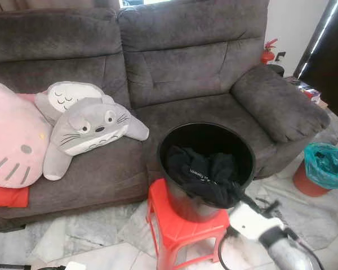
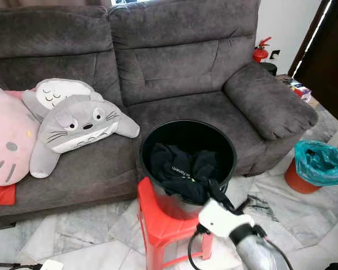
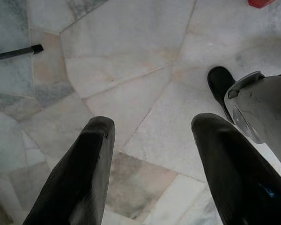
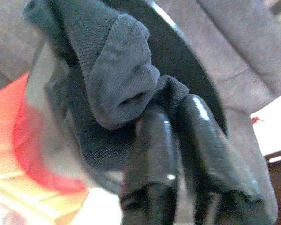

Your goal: Hang hanger

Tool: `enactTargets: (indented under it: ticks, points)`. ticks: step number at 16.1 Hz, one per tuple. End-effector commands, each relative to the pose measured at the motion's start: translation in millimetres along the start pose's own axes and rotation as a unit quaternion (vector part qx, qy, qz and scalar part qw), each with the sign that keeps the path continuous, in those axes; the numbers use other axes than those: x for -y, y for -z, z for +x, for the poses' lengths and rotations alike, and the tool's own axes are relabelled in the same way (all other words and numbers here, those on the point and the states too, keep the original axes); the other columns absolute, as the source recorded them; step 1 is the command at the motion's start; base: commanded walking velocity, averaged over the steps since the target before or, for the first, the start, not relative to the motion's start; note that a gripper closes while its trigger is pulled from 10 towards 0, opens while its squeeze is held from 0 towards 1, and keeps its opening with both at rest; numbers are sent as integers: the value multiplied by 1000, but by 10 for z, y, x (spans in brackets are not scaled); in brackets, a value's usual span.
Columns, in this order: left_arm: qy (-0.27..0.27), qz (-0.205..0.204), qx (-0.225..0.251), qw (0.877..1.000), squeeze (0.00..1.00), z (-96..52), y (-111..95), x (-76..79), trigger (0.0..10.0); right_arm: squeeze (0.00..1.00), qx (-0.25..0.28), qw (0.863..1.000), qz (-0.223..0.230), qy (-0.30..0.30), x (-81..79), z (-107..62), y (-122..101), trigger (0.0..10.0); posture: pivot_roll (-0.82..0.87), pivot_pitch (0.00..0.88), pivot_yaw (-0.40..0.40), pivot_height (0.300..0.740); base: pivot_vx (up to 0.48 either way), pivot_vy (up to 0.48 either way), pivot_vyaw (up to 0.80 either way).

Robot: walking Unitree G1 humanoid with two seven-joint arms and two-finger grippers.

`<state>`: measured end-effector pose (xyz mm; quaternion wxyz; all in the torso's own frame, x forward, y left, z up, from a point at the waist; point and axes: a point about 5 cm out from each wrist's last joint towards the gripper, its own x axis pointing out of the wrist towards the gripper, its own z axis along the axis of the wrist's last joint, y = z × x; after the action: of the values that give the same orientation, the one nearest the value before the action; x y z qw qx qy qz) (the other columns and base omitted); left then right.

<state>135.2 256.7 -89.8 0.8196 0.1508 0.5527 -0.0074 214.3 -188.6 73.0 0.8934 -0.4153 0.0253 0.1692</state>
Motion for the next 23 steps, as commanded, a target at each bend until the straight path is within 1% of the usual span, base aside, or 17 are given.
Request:
enactTargets:
  ticks: [1,2,3,5,6,7,9,11,13,15,16,18,19,21,22,23]
  points:
    - [-3,2,-7,1000,0,-1,20,-1,10000,0,11,1000,4,6,61,10,-57,0,-230,0,27,740,0,0,0]
    - [-3,2,-7,1000,0,-1,20,-1,10000,0,32,999,3,12,132,45,-167,0,-230,0,27,740,0,0,0]
    - [-3,2,-7,1000,0,-1,20,-1,10000,0,50,999,-3,4,163,74,-256,0,-229,0,27,740,0,0,0]
    - [-3,2,-7,1000,0,-1,19,-1,10000,0,65,998,-6,0,194,107,-342,0,-229,0,27,740,0,0,0]
    - [-3,1,-6,1000,0,0,18,0,10000,0,83,996,-1,20,301,137,-443,0,-226,0,25,740,0,0,0]
    - [-4,1,-6,1000,0,0,17,0,10000,0,92,995,7,37,383,147,-490,0,-227,0,27,740,0,0,0]
    - [-4,3,-5,1000,0,0,14,0,10000,0,108,991,32,78,593,162,-575,0,-230,0,28,740,0,0,0]
    - [-3,3,-5,1000,0,0,14,2,10000,0,120,988,48,90,698,156,-636,0,-229,0,28,740,0,0,0]
    - [-3,2,-5,1000,0,0,15,2,10000,0,132,983,62,108,863,129,-701,0,-230,0,27,740,0,0,0]
    - [-3,2,-5,1000,0,0,15,3,10000,0,135,980,79,120,947,103,-706,0,-230,0,26,740,0,0,0]
    - [-3,2,-5,1000,0,0,13,2,10000,0,135,979,96,122,997,75,-691,0,-229,0,28,740,0,0,0]
    - [-3,3,-5,1000,0,1,10,2,10000,0,121,982,108,94,1048,1,-621,0,-230,0,29,740,0,0,0]
    - [-3,3,-5,1000,0,1,8,1,10000,0,119,982,124,74,1062,-37,-601,0,-231,0,30,740,0,0,0]
    - [-4,3,-4,1000,0,1,4,-3,10000,0,120,983,140,20,1095,-121,-602,0,-236,0,34,740,0,0,0]
    - [-4,3,-4,1000,0,1,2,-4,10000,0,127,979,153,-52,1040,-169,-664,0,-240,0,36,740,0,0,0]
    - [-4,3,-4,1000,0,1,2,-4,10000,0,127,974,164,-92,991,-197,-692,0,-240,0,37,740,0,0,0]
